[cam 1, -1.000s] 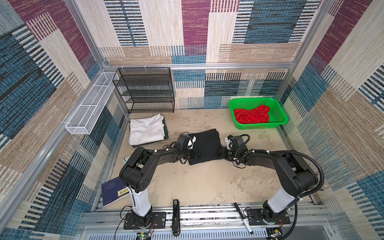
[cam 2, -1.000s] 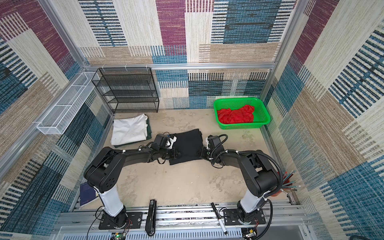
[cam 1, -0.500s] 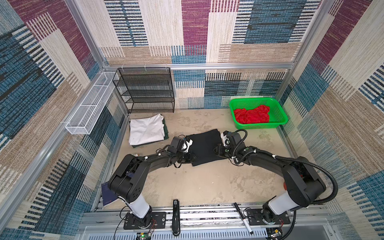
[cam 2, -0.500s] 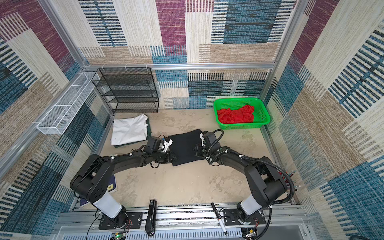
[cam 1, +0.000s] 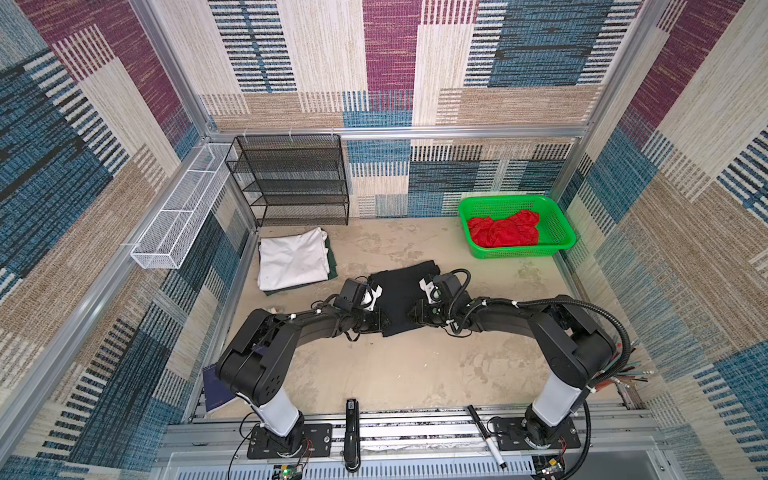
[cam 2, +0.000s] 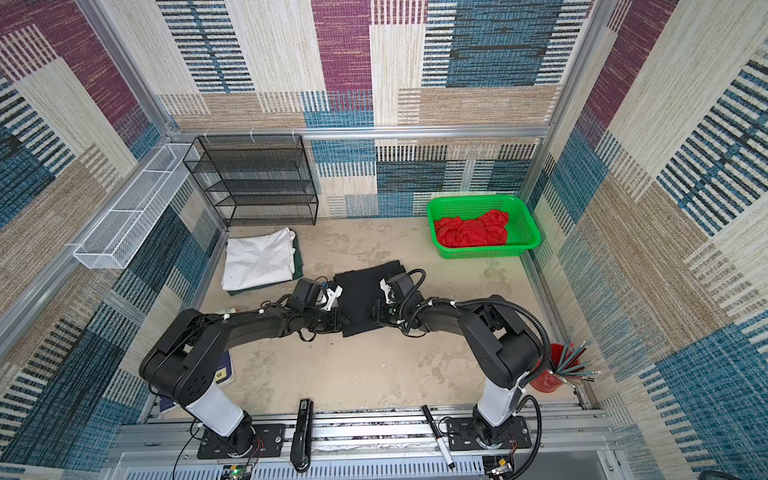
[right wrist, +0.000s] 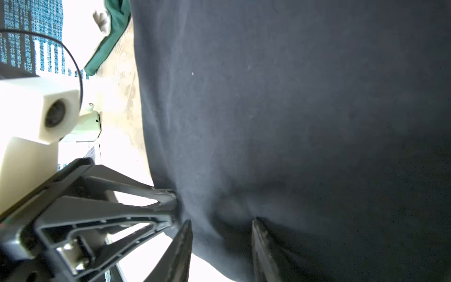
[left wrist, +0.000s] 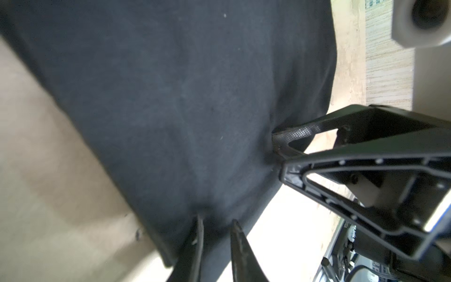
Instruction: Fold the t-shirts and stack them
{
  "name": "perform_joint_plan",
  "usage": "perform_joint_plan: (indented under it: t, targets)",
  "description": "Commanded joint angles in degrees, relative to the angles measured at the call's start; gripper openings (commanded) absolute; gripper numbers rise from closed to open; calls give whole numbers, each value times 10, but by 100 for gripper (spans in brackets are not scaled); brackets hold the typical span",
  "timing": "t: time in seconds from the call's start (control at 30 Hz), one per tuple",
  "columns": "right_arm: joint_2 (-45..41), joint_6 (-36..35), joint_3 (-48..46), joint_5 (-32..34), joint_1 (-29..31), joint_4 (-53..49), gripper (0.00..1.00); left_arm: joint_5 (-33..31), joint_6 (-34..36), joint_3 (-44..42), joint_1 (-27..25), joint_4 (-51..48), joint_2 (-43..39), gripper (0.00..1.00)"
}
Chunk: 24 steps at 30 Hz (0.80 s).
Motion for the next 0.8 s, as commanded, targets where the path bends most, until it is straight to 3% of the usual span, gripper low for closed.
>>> perform_joint_plan:
  t: [0.0,0.17,0.43,0.6,0.77]
  targets:
    - [-3,1,-18,22,1,-48,43,-11,17,15,11,-45,-14,24]
    - [-42,-9,-10,22,1,-46,45,-8,17,63,37,-84,-33,32]
    - [-48,-55,116,67,-27,-133,48,-9,-35,133,70,-149,30,48]
    - [-17,-101,139,58,-95,-122,48,-15,-108,90,72,-85,20,61]
    - [30,-133,163,49,-132,-103,48,-11,-156,78,77,-54,29,64]
